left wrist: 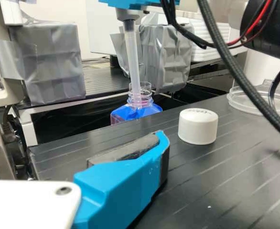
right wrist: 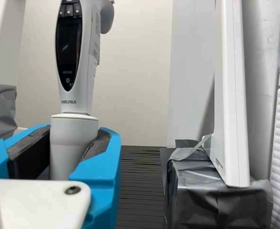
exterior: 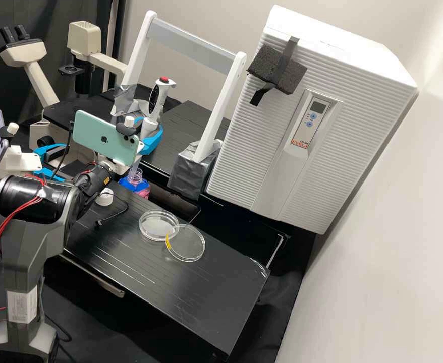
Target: Use the pipette
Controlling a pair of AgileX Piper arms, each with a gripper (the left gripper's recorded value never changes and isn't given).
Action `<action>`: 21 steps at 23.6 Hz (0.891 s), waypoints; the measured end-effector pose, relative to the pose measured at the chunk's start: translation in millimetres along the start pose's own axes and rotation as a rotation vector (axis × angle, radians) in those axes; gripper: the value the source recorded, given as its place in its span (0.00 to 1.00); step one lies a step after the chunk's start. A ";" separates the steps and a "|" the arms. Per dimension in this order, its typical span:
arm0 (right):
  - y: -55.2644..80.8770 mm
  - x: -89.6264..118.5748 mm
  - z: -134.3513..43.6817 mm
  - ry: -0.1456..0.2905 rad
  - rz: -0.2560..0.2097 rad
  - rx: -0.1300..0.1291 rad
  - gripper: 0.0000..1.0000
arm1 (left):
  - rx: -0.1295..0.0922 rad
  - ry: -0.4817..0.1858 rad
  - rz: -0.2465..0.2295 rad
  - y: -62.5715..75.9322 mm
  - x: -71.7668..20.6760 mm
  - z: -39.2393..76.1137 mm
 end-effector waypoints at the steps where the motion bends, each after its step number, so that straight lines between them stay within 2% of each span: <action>1: 0.0 0.0 0.0 0.000 0.000 0.000 0.00 | 0.000 0.000 0.000 0.0 0.0 0.0; 5: 0.4 -0.5 2.2 -0.007 0.000 -0.003 0.00 | -0.003 -0.002 0.002 -1.4 -1.8 0.0; 14: 4.5 -0.5 10.7 -0.038 0.014 -0.008 0.00 | -0.046 -0.019 -0.003 -3.5 -3.8 1.5; 18: 10.7 -1.9 6.3 -0.029 0.025 0.001 0.00 | -0.047 -0.040 -0.005 -4.3 -4.5 3.8; 21: 22.2 -1.3 -3.4 -0.002 0.059 0.020 0.00 | -0.044 -0.063 -0.013 -7.7 -6.9 8.2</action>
